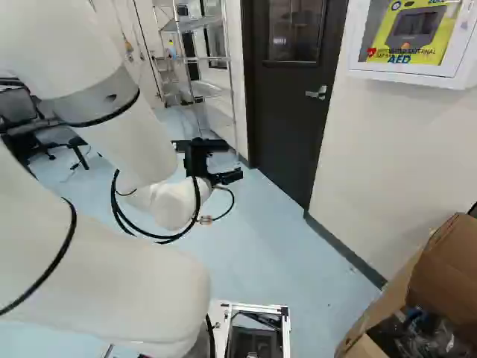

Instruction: Open the door and move inside

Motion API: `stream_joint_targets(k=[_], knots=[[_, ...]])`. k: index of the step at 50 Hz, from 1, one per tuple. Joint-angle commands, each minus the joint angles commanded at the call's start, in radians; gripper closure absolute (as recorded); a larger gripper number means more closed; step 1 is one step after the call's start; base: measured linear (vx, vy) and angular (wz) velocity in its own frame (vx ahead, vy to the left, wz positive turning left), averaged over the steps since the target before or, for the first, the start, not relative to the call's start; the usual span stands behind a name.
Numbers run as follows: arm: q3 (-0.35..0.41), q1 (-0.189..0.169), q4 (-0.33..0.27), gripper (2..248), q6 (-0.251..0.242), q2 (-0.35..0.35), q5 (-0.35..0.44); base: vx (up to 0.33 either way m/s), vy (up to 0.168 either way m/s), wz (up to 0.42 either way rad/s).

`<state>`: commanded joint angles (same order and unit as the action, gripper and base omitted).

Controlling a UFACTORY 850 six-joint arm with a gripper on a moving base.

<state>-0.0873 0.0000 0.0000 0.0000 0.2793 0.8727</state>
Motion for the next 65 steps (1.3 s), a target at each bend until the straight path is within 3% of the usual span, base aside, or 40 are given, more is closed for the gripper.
stream_joint_targets(k=[65], knots=[[0.000, 0.000, 0.000, 3, 0.000, 0.000, 0.000, 0.023, 0.009, -0.006]])
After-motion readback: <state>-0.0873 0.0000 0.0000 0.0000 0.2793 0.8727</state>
